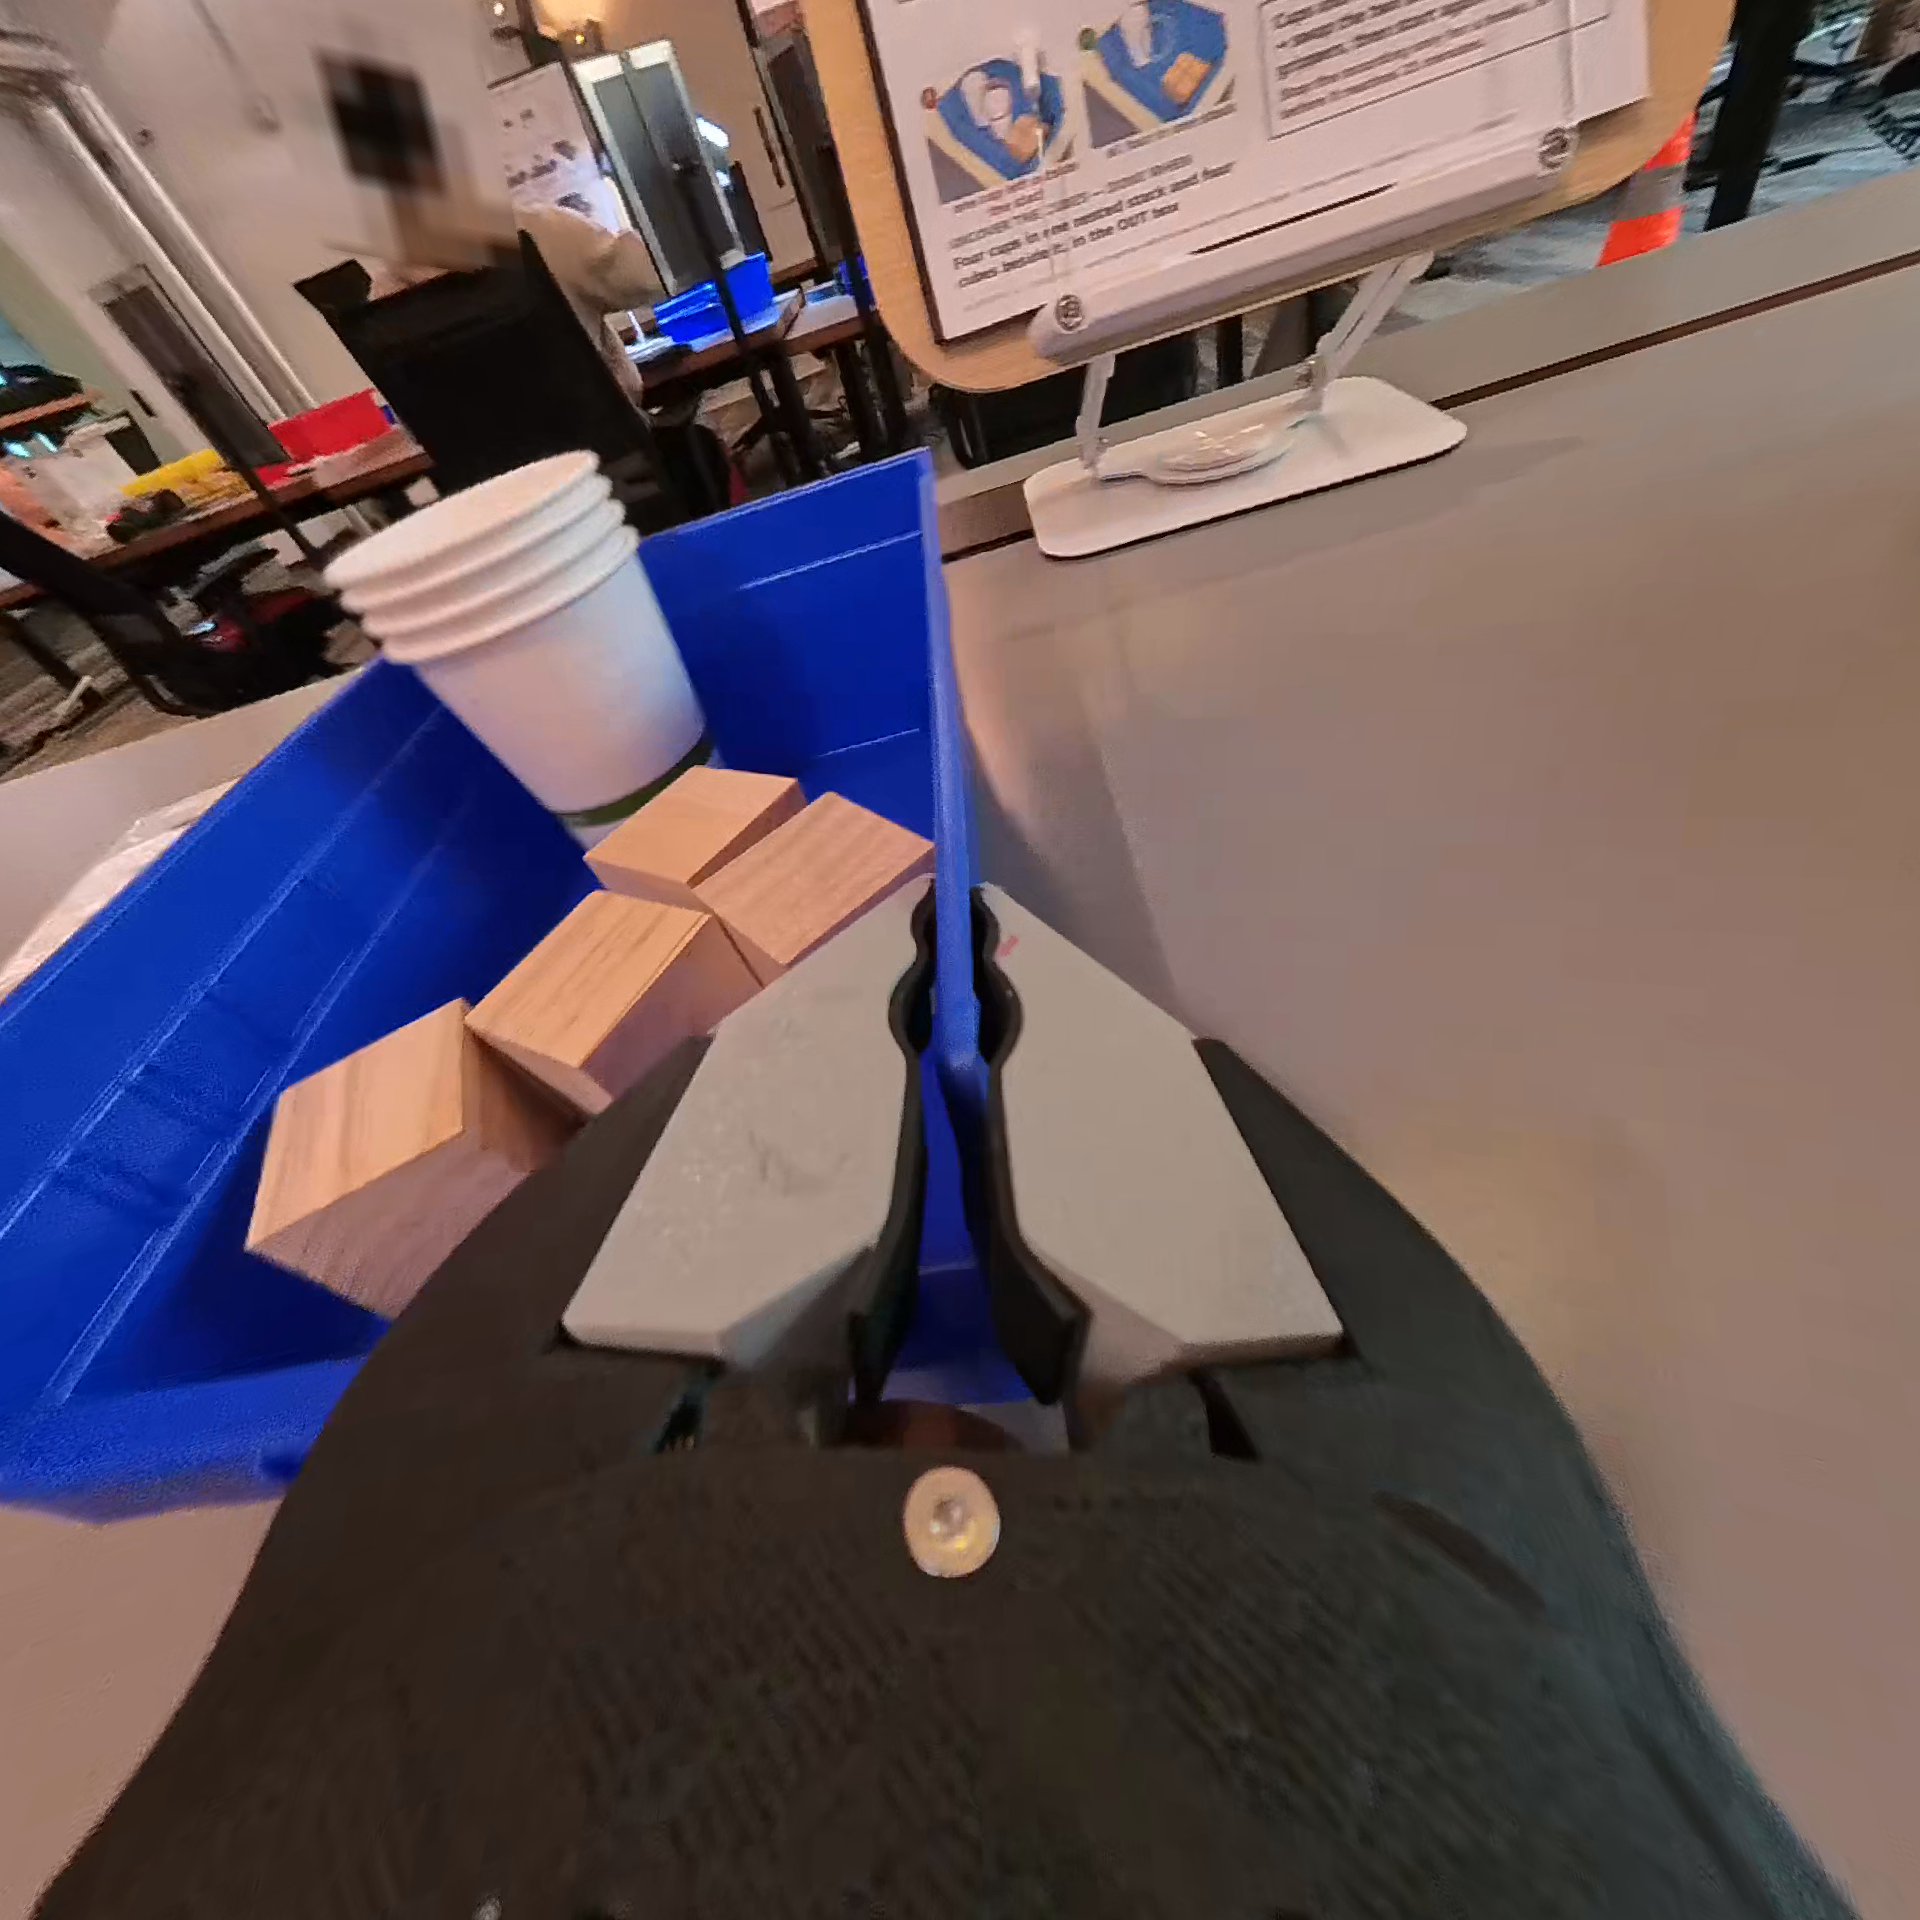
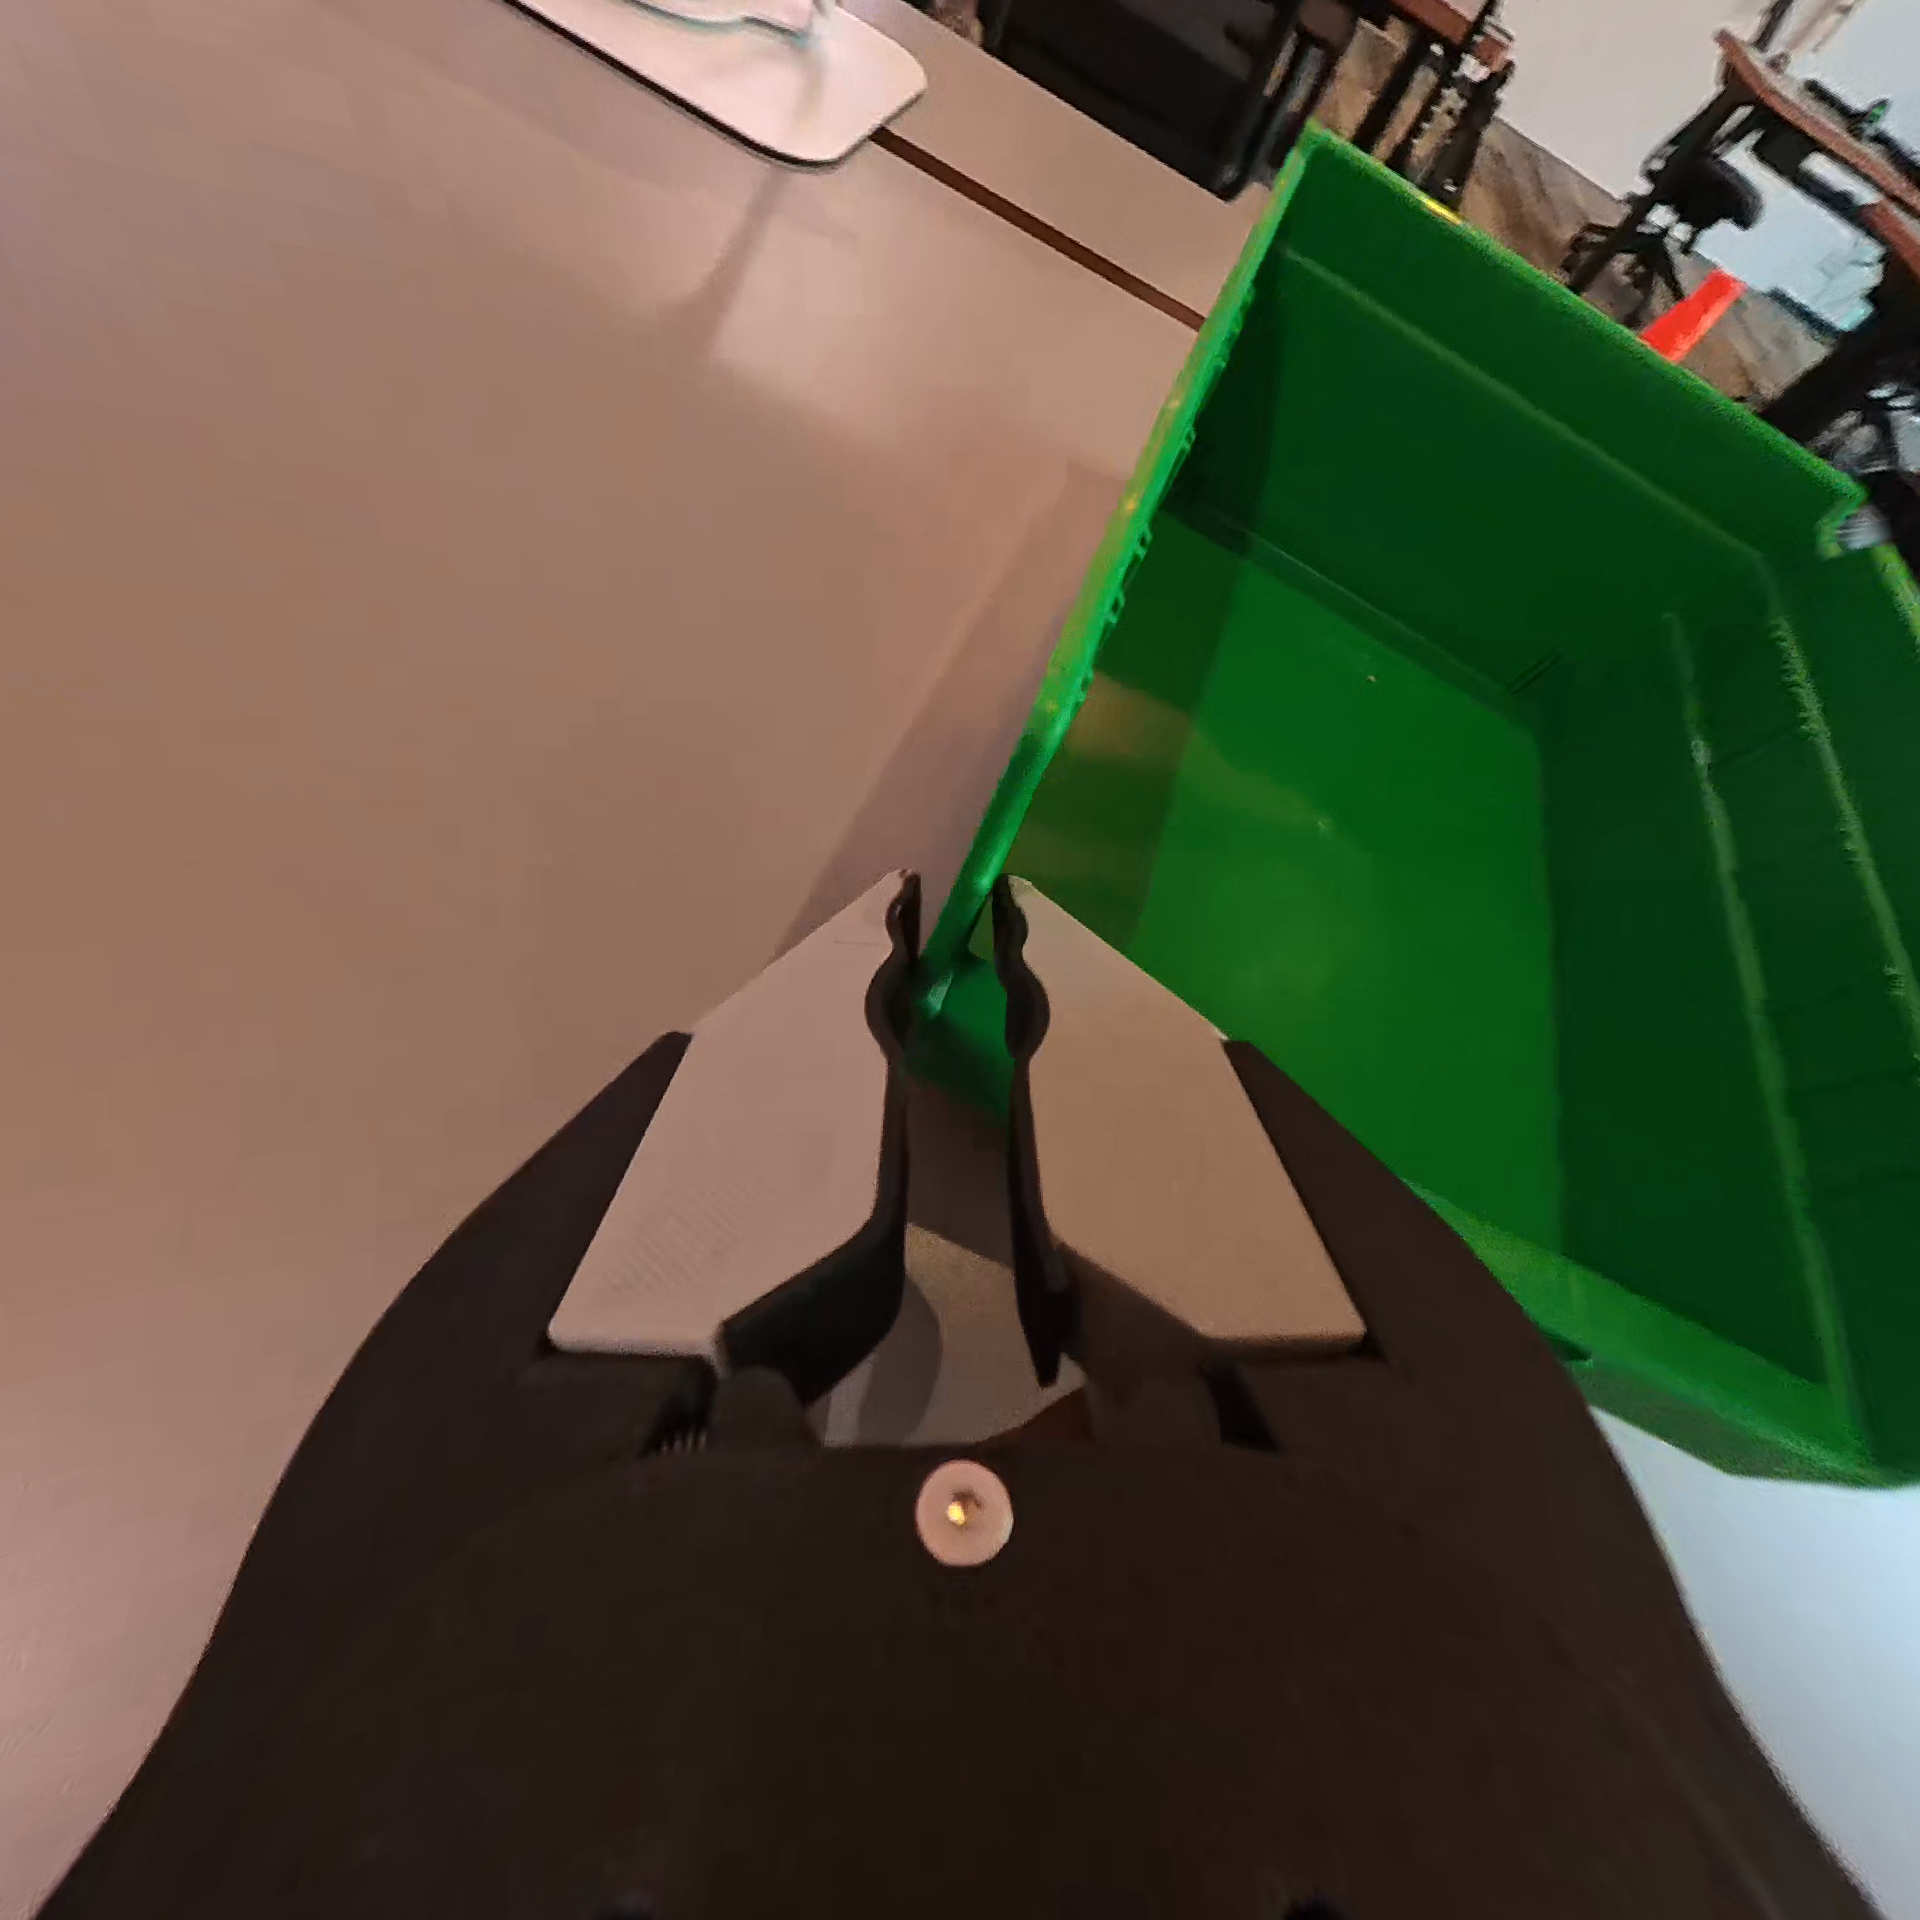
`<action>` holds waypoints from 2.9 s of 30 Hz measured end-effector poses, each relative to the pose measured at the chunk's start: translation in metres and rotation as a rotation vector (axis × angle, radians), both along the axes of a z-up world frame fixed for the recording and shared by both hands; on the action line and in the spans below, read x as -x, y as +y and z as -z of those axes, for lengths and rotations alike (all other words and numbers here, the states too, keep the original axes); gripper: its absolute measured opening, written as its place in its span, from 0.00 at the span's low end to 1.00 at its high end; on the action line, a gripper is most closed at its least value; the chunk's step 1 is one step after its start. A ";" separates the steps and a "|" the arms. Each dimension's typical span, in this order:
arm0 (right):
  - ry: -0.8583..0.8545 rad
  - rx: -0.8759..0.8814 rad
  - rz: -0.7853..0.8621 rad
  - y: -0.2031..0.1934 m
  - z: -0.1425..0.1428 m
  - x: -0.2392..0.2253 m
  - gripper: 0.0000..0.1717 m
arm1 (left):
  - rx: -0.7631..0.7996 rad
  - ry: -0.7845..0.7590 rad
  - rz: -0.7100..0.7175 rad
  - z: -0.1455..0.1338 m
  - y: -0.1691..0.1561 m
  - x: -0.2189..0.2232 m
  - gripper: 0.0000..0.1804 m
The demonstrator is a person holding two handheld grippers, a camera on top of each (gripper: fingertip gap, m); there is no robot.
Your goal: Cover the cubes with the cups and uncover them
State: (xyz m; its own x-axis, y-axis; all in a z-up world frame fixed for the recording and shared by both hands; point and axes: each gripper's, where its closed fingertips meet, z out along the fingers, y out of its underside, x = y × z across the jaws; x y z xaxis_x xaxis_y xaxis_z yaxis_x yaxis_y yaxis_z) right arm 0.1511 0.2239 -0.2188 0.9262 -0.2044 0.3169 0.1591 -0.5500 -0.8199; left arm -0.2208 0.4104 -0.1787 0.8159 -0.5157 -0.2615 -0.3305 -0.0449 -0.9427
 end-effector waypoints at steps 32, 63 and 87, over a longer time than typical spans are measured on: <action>-0.095 0.029 0.059 0.034 -0.030 -0.029 0.14 | 0.127 0.087 0.628 -0.002 -0.002 -0.154 0.31; 0.223 -0.190 -0.200 0.055 -0.047 0.061 0.21 | 0.063 0.061 0.376 0.014 0.021 -0.125 0.36; 0.061 -0.215 -0.243 0.113 -0.031 0.088 0.29 | -0.002 -0.006 0.298 0.000 0.022 -0.102 0.34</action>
